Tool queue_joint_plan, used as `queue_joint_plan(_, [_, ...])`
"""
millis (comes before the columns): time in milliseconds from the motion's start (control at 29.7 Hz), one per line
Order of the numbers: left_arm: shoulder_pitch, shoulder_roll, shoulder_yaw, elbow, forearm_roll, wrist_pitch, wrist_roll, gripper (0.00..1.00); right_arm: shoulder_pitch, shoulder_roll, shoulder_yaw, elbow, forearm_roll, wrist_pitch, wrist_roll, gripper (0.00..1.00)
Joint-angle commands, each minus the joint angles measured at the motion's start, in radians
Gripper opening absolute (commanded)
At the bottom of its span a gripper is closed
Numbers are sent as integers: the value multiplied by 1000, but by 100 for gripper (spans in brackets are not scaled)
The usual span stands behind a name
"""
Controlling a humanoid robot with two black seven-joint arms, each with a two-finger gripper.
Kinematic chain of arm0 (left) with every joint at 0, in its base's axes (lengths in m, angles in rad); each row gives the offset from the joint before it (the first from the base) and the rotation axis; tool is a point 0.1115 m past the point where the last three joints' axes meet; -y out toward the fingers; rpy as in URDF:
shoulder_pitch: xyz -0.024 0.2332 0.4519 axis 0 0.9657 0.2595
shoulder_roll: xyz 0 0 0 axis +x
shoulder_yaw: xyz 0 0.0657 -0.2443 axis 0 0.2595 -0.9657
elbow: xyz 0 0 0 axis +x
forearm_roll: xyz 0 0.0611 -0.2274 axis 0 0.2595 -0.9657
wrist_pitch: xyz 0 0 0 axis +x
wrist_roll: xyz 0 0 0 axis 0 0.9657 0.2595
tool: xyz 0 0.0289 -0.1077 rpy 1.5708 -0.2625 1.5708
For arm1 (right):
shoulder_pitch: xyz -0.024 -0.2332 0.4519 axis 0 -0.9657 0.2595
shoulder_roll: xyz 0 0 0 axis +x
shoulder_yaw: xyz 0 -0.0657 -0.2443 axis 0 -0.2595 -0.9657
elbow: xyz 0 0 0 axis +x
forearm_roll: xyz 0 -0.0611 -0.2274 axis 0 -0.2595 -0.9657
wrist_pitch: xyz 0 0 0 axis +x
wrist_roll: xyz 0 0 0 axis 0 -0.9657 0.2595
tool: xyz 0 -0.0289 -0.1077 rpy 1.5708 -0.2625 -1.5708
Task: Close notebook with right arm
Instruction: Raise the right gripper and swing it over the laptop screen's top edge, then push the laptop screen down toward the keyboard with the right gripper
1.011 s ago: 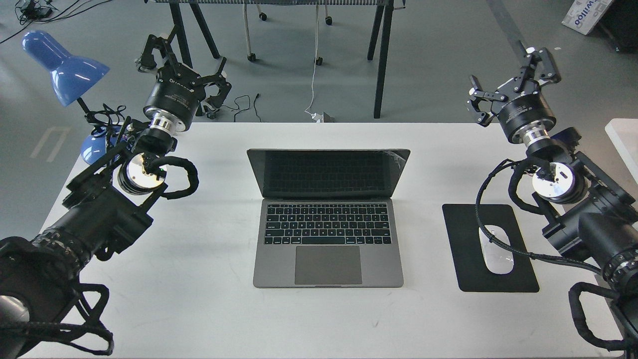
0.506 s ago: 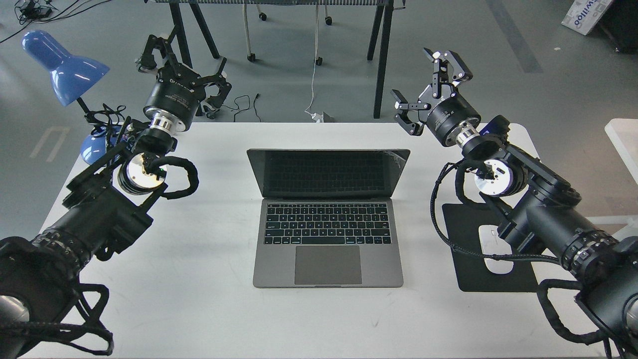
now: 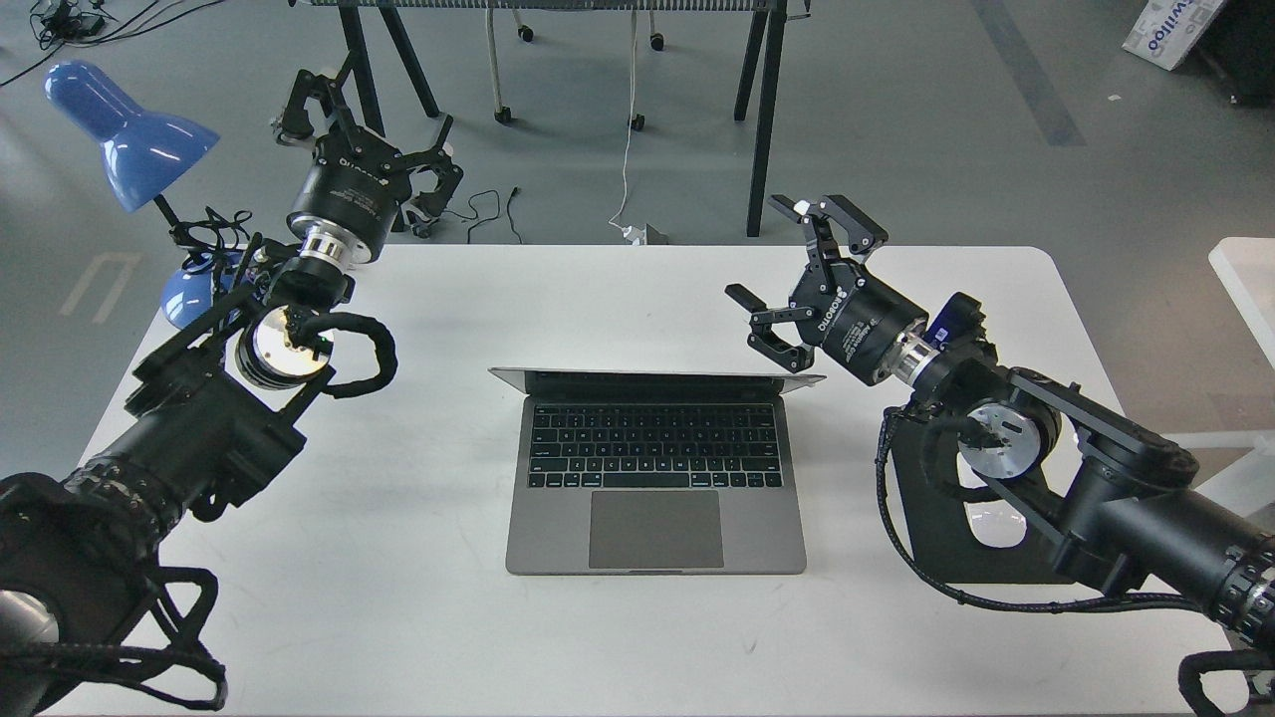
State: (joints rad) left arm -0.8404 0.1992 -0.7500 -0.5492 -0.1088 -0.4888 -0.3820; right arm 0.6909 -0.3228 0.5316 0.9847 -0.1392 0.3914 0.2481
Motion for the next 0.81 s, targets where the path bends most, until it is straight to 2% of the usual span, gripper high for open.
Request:
queue_joint_plan(0, [0,0,0,0,0,0,0,100,-30,-28,-39,35,-5,-5,0,100])
queue_joint_plan(371, [0,0,0,0,0,0,0,100,-51,-24,-220,20,-114,-17,8,100])
queue_joint_plan(506, [0,0,0,0,0,0,0,100,-94,-19,-229,20,-227,-54,13,100])
queue_joint_plan(775, [0,0,0,0,0,0,0,100,-123,-5,-243,2,-303,-66,10,100])
